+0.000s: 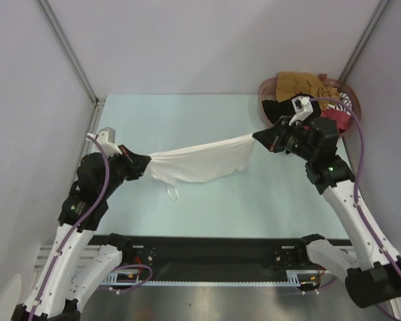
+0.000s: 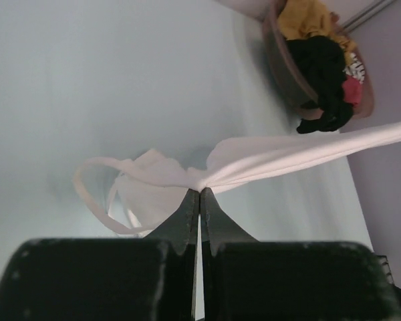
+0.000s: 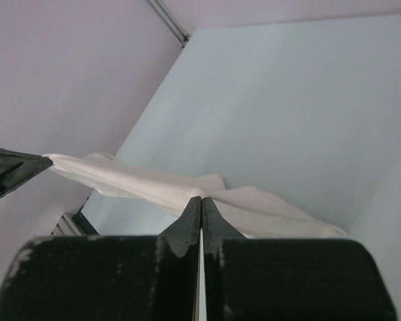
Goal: Fold and stack the tank tops
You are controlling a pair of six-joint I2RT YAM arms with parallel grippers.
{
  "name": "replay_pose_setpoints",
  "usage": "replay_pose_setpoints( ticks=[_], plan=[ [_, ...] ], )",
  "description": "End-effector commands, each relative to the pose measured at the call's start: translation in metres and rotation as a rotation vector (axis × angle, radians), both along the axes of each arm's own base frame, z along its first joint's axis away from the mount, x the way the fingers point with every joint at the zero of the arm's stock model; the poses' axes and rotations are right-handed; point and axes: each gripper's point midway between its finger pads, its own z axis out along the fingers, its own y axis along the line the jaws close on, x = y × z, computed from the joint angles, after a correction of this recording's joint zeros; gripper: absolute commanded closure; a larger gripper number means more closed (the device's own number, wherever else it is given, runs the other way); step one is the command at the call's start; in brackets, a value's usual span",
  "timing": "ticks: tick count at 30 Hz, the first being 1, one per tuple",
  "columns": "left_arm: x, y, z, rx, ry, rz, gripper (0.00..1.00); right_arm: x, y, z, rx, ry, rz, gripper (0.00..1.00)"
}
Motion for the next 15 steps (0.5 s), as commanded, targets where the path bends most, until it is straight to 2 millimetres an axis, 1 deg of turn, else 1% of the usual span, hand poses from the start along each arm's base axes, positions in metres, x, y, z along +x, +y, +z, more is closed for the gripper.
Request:
replay_pose_setpoints(
  ticks=[1, 3, 4, 6, 7, 8, 9, 10, 11, 12, 13, 14, 15],
  plan=[
    [-0.017, 0.002, 0.046, 0.015, -0.128, -0.053, 1.00, -0.018, -0.012, 0.036, -0.007, -0.108, -0.028, 1.00],
    [-0.027, 0.002, 0.057, 0.008, -0.160, -0.071, 1.00, -0.028, -0.014, 0.044, -0.012, -0.130, -0.025, 1.00],
    [-0.032, 0.002, 0.066, 0.002, -0.177, -0.077, 1.00, -0.035, -0.015, 0.048, -0.010, -0.131, -0.017, 1.00],
    [-0.042, 0.001, 0.072, -0.007, -0.192, -0.099, 1.00, -0.051, -0.017, 0.060, 0.003, -0.168, -0.006, 1.00],
    [-0.046, 0.001, 0.080, -0.014, -0.212, -0.106, 1.00, -0.058, -0.016, 0.061, 0.006, -0.169, 0.009, 1.00],
    [-0.050, 0.001, 0.082, -0.013, -0.211, -0.112, 1.00, -0.069, -0.019, 0.073, 0.014, -0.209, 0.011, 1.00],
    [-0.054, 0.002, 0.086, -0.014, -0.221, -0.112, 1.00, -0.077, -0.017, 0.077, 0.013, -0.226, 0.025, 1.00],
    [-0.058, 0.003, 0.095, -0.016, -0.245, -0.116, 1.00, -0.081, -0.018, 0.081, 0.000, -0.252, 0.020, 1.00],
    [-0.060, 0.003, 0.098, -0.012, -0.250, -0.120, 1.00, -0.086, -0.021, 0.088, -0.003, -0.280, 0.010, 1.00],
    [-0.063, 0.004, 0.107, -0.014, -0.272, -0.123, 1.00, -0.093, -0.023, 0.096, -0.001, -0.312, -0.001, 1.00],
    [-0.065, 0.003, 0.109, -0.014, -0.278, -0.128, 1.00, -0.096, -0.024, 0.097, -0.010, -0.320, -0.003, 1.00],
    [-0.065, 0.003, 0.112, -0.016, -0.285, -0.134, 1.00, -0.100, -0.025, 0.104, -0.007, -0.338, -0.006, 1.00],
    [-0.066, 0.001, 0.114, -0.019, -0.291, -0.142, 1.00, -0.103, -0.024, 0.106, -0.001, -0.343, -0.002, 1.00]
  ],
)
